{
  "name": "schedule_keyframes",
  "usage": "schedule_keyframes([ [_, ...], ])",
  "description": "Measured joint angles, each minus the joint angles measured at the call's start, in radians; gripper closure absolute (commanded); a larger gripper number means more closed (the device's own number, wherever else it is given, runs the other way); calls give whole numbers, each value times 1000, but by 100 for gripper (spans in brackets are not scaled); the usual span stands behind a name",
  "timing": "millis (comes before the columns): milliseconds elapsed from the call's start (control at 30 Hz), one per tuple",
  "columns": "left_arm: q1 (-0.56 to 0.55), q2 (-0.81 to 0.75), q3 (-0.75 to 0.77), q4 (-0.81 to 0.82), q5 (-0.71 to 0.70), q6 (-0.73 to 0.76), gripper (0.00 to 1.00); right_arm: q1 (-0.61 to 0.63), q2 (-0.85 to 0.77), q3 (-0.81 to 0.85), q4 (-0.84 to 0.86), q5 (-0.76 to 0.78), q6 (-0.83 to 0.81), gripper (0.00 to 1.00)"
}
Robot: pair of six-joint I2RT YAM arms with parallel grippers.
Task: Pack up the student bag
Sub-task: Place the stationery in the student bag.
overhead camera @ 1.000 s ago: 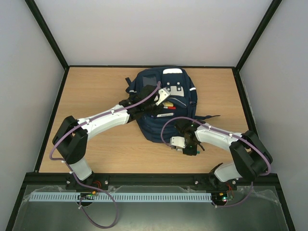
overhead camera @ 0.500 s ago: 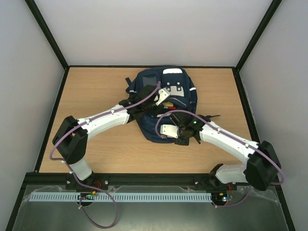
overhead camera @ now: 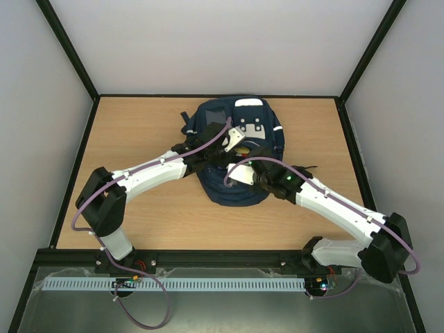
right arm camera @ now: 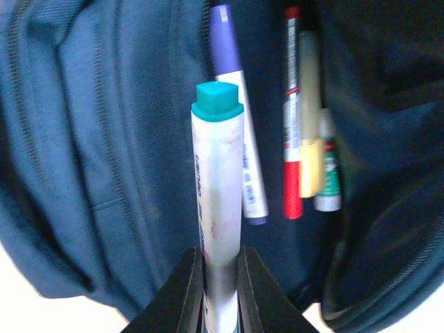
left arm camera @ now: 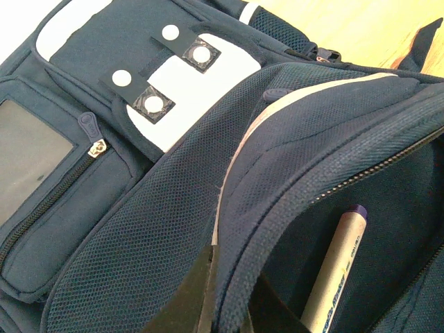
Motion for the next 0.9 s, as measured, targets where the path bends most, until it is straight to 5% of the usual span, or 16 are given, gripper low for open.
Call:
schedule_keyframes([
  [233, 0, 0, 0, 0, 1, 0, 96, 0, 36, -16, 170, 77, -79, 92],
  [333, 0, 0, 0, 0, 2, 0, 96, 0, 57, -56, 284, 105, -116, 71],
  [433, 1, 1, 0, -1, -5, 0, 96, 1, 82, -105, 382, 119, -139, 65],
  [900, 1, 1, 0, -1, -8, 0, 95, 9, 64, -102, 355, 85, -4, 63],
])
